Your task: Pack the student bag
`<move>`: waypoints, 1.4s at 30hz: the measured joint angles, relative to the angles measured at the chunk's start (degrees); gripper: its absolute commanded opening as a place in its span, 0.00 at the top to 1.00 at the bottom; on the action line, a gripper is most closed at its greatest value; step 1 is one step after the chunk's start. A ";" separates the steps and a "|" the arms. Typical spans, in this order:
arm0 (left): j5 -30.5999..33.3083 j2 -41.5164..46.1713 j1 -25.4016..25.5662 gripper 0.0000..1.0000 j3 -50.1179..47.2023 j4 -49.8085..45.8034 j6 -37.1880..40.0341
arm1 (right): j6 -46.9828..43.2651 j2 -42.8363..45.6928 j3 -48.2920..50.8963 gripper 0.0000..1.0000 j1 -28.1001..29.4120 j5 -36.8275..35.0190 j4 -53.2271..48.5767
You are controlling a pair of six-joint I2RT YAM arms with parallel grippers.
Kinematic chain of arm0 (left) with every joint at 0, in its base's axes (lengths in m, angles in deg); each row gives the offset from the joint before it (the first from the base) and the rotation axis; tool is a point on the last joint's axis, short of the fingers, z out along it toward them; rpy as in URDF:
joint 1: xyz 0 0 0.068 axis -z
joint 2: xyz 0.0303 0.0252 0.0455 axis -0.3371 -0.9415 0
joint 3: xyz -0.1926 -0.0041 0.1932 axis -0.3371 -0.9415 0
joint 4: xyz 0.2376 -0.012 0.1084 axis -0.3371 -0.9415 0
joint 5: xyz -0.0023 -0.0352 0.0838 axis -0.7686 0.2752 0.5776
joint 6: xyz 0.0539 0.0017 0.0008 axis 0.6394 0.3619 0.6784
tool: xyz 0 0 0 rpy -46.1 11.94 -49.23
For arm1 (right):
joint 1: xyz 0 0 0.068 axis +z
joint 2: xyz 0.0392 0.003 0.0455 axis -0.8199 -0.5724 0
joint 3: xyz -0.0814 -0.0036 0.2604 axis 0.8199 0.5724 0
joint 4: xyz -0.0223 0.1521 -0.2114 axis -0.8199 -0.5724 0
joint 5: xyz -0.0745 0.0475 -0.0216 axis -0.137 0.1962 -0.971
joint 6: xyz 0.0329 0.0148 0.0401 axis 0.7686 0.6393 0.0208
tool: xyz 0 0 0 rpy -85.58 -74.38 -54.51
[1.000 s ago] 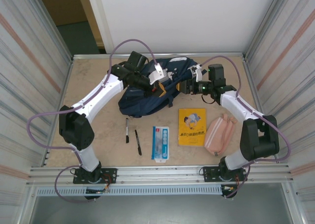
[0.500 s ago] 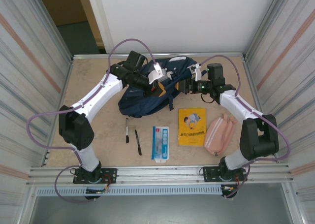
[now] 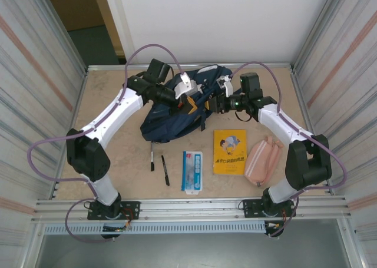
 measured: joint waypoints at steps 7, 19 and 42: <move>-0.48 0.00 -0.59 1.00 0.00 -0.70 0.85 | -0.70 0.02 0.00 0.94 -0.46 -0.33 -0.68; 1.60 -0.02 -0.59 1.00 0.04 -1.07 1.07 | -4.22 3.61 0.28 1.00 -0.37 -3.02 -4.55; 4.31 -7.87 0.57 0.66 -0.28 7.39 -7.39 | -5.05 3.30 7.74 1.00 6.23 -9.22 -3.39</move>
